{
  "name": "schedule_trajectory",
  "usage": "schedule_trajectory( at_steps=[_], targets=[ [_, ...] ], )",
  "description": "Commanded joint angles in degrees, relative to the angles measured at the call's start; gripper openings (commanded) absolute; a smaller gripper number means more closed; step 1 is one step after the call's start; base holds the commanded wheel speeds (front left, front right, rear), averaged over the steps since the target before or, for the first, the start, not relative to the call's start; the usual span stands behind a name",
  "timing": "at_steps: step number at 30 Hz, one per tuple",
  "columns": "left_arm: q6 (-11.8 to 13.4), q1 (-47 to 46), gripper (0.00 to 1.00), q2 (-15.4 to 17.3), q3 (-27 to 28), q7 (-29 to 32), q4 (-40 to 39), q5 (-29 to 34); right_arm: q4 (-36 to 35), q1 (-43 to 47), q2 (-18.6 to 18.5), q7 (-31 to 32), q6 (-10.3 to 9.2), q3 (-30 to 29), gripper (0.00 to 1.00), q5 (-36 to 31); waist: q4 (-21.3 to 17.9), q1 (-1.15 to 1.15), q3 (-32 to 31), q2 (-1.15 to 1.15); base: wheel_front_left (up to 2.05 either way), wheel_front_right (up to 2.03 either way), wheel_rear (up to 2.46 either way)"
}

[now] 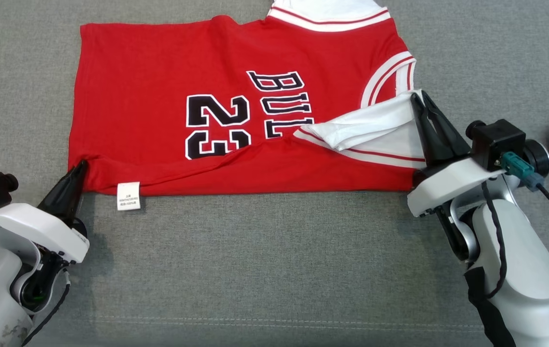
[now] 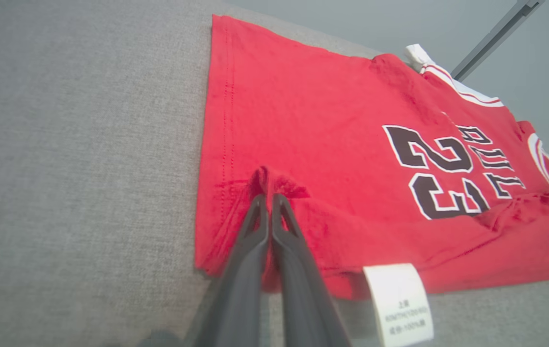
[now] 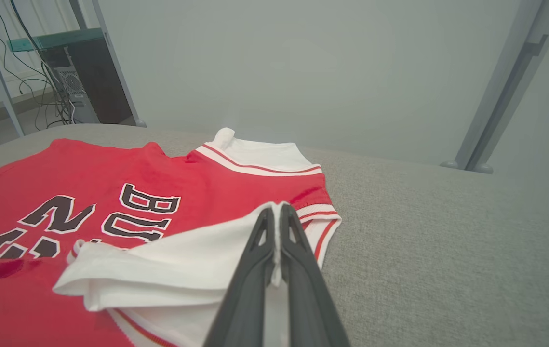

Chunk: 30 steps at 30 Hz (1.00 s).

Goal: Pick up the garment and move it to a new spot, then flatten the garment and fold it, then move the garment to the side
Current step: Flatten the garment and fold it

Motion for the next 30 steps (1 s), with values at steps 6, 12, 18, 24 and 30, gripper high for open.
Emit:
schedule_trajectory(
  at_steps=[6, 12, 18, 24, 30],
  targets=[
    [0.0, -4.1, 0.0, 3.5, 0.8, -1.1, -0.5, -1.3, 1.3, -4.2, 0.4, -1.2, -0.16, 0.5, 0.0, -1.5, 1.1, 0.0, 1.6, 0.0, 0.0, 0.0, 0.0],
    [0.0, -5.5, 0.0, 2.5, 3.2, -1.1, -1.3, 0.1, 3.7, -7.1, 0.4, -1.3, -0.16, -0.9, 0.0, -2.7, 2.2, 0.0, 2.4, 0.0, 0.0, 0.0, 0.0],
    [0.0, -5.3, 0.87, 1.5, 5.1, -1.1, -1.2, 2.0, 7.6, -8.0, 0.4, 0.9, -0.16, -1.9, 1.0, -2.2, 2.5, 0.0, 2.5, 0.0, 0.0, 0.0, 0.0],
    [0.0, -1.6, 1.0, -0.7, 14.5, -1.1, -1.0, 8.1, 7.8, -4.4, 0.4, -3.5, -0.16, -6.8, 1.0, -2.3, 2.1, 0.0, 0.3, 0.0, 0.0, 0.0, 0.0],
    [0.0, 6.3, 1.0, -3.8, 22.1, -1.1, -2.4, 14.6, 5.3, 5.9, 0.4, -5.1, -0.16, -7.1, 1.0, 1.5, 0.7, 0.0, -2.5, 0.0, 0.0, 0.0, 0.0]
  ],
)
